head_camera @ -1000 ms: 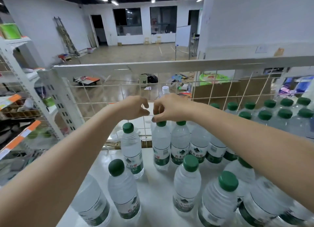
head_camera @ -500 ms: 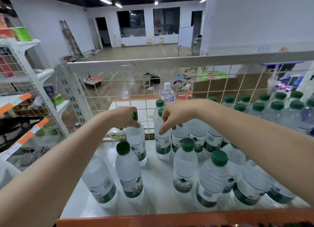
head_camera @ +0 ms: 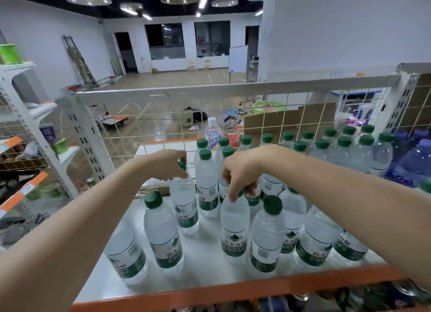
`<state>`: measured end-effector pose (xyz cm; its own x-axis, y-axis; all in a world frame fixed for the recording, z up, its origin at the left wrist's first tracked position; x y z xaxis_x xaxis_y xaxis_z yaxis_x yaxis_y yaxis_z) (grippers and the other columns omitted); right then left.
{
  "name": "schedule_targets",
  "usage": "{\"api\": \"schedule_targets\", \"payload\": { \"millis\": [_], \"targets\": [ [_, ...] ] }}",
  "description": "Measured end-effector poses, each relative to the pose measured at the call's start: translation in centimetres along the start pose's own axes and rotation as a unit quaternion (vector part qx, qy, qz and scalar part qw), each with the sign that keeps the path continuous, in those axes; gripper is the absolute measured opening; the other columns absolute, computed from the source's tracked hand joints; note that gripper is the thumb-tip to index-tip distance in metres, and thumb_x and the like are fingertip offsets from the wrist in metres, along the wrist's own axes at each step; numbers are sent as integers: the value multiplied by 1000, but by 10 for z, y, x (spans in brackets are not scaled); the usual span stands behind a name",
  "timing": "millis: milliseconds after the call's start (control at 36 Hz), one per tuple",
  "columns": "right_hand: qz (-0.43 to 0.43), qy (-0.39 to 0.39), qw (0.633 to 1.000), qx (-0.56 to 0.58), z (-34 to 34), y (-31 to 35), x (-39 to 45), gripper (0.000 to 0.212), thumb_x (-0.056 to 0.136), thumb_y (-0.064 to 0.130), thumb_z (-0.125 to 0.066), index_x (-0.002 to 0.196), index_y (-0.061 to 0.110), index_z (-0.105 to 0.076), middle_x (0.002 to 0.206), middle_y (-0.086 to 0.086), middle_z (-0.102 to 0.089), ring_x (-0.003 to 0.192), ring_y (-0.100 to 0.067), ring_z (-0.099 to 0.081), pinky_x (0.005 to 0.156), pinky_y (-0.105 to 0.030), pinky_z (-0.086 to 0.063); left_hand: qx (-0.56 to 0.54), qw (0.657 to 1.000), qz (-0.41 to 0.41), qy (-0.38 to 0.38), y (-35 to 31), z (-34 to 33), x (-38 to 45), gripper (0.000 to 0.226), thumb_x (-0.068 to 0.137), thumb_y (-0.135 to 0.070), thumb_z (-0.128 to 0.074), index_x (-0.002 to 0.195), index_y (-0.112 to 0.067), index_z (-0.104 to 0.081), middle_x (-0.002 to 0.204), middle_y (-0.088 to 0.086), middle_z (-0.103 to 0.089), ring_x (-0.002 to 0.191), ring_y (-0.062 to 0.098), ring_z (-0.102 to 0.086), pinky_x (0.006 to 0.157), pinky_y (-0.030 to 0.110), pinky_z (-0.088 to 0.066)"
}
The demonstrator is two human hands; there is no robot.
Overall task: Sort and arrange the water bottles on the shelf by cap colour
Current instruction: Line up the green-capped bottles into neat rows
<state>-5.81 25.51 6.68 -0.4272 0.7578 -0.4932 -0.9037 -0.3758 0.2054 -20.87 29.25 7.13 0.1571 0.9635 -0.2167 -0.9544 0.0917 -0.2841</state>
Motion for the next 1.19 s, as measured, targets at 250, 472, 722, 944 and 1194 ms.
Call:
{"api": "schedule_targets", "payload": {
  "millis": [250,472,722,944,1194],
  "targets": [
    [5,-124,992,25,28,-18,2,28,80,23,-72,88,-2,-64,68,-9,-68,55,-16,-64,47,-20,-47,-23,998,-51,5,-41,-9,1,22,86,-24,-70,95,-16,-52,67,1,-57,49,13,-48,48,21,-42],
    [1,-159,986,42,34,-30,14,29,83,24,-72,102,3,-65,66,-3,-62,55,-12,-59,45,-18,-44,13,997,-73,-11,-59,-17,13,22,87,-26,-69,91,-17,-48,73,-3,-52,55,12,-51,48,22,-39],
    [3,-129,989,66,33,-33,30,20,82,17,-72,94,7,-60,76,-6,-63,66,-20,-68,55,-24,-54,3,999,-44,17,-49,-22,21,27,87,-29,-68,99,-12,-50,69,6,-62,49,17,-54,46,23,-44],
    [-5,-184,980,76,35,-40,27,28,81,22,-72,97,2,-62,91,-13,-69,72,-21,-71,63,-29,-57,-2,998,-62,-5,-56,-23,20,26,89,-27,-66,99,-10,-48,76,4,-56,51,15,-52,46,23,-43],
    [-9,-170,983,71,27,-35,25,30,85,25,-69,108,9,-58,84,-6,-62,67,-17,-62,52,-24,-50,18,995,-86,-38,-58,-23,15,31,88,-31,-66,103,-13,-46,91,3,-56,58,12,-51,49,22,-39]
  ]
}}
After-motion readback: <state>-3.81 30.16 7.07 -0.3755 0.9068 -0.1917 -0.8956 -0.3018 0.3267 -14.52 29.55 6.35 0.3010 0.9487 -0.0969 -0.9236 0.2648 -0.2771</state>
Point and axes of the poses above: each hand's wrist, its own x-axis towards the middle knuckle, its own z-axis out of the back of the hand, y = z × x, the point moved 9 cm from there along x, towards the middle knuckle
